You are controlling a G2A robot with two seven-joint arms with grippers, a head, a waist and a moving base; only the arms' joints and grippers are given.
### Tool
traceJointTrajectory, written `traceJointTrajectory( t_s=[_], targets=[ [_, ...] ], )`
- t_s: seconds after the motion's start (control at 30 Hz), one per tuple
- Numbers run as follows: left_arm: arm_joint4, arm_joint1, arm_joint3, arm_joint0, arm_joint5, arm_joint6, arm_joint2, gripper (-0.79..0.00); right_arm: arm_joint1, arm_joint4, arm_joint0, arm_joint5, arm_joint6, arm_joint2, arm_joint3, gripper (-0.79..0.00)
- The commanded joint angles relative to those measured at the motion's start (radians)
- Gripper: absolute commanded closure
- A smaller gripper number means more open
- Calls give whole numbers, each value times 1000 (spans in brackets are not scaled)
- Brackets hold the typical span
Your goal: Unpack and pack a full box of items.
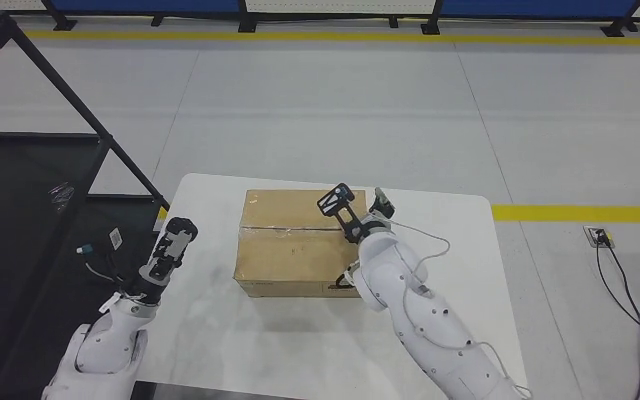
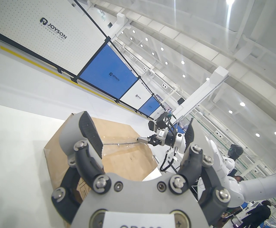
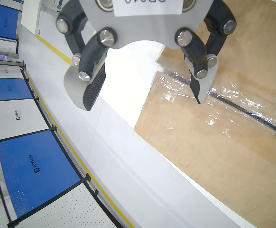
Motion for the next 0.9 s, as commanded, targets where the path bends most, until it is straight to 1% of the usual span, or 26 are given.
traceJointTrajectory(
  t_s=[0.0,0.13,0.3,0.43,0.57,0.73,0.87],
  targets=[
    [0,-1,-1,-10,-1,-9,11,-785,0,-5,-6,-7,7,12,-5,-785],
    [1,-3,11,-43,-12,-43,49,-785,-3,9,-19,6,7,36,-13,-785],
    [-81,-9,63,-108,-38,-122,122,-785,-6,33,-29,12,-3,66,-19,-785],
    [-181,-15,139,-180,-12,-212,189,-785,-7,91,-39,1,-22,102,-27,-785],
    [-221,-23,223,-253,7,-278,244,-785,-7,114,-49,-18,-34,127,-37,-785],
    [-191,-35,307,-317,34,-283,291,-785,-6,150,-65,-49,-48,151,-60,-785],
    [-173,-41,350,-347,58,-287,319,-785,-5,184,-80,-72,-61,170,-78,-785]
  ],
)
